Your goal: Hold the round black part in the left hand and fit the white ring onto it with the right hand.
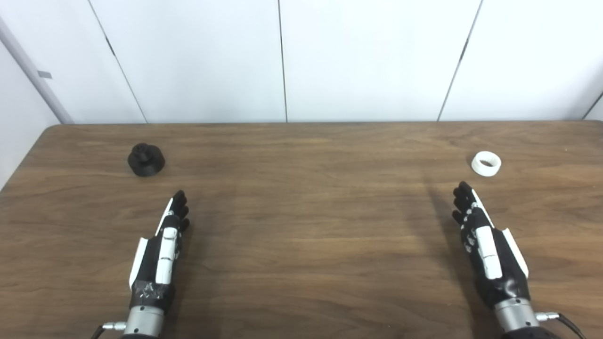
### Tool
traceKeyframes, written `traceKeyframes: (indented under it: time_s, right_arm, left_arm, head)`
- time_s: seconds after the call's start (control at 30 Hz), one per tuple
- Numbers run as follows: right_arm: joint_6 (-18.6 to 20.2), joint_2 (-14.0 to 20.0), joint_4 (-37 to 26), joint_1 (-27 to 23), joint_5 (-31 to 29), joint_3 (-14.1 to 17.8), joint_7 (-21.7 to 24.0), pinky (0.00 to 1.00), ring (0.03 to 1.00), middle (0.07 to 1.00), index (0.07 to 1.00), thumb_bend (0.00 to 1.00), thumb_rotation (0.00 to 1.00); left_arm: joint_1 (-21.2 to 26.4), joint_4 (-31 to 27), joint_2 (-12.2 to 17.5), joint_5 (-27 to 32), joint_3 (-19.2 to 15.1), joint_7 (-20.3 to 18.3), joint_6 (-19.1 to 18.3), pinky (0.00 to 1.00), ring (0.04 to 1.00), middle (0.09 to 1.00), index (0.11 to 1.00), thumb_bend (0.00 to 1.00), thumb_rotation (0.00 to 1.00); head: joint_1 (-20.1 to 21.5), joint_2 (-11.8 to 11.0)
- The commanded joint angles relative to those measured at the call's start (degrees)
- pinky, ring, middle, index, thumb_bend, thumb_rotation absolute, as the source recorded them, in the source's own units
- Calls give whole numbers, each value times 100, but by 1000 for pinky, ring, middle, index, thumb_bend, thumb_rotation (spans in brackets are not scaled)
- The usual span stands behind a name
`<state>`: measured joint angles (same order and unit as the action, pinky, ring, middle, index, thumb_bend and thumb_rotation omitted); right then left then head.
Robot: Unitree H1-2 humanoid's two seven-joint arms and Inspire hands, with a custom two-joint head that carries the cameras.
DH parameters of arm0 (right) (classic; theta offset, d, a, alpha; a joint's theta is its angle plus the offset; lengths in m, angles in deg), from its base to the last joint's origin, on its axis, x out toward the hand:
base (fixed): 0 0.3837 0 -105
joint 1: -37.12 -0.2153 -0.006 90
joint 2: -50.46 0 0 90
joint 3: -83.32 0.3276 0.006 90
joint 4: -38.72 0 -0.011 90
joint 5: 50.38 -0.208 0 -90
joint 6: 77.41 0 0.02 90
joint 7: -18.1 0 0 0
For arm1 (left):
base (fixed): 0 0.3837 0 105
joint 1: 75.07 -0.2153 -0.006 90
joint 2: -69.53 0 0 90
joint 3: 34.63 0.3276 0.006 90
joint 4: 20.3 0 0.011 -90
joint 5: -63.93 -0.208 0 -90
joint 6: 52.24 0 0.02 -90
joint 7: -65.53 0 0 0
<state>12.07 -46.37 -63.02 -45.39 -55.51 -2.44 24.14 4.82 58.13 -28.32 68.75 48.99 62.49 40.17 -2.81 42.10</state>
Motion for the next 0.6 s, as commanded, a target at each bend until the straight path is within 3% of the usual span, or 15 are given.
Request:
traceKeyframes:
  time_s: [0.0, 0.37, 0.57]
  right_arm:
    - [-242, 49, -83, -81, -57, 54, 7, 1000, 1000, 980, 980, 556, 968]
    - [-334, 58, -23, -83, -91, 56, 24, 1000, 998, 977, 978, 528, 971]
    - [-396, 98, 67, -40, -118, 68, 50, 1000, 1000, 982, 978, 562, 969]
  left_arm:
    - [48, -125, 20, -14, 1, -3, 152, 1000, 1000, 1000, 1000, 492, 1000]
    - [30, -154, 9, -85, 20, 19, 118, 1000, 1000, 1000, 1000, 487, 1000]
    - [27, -11, -53, -105, 32, 37, 308, 1000, 1000, 1000, 1000, 482, 1000]
  head:
    - [-13, -7]
    - [-38, -23]
    - [-374, -310]
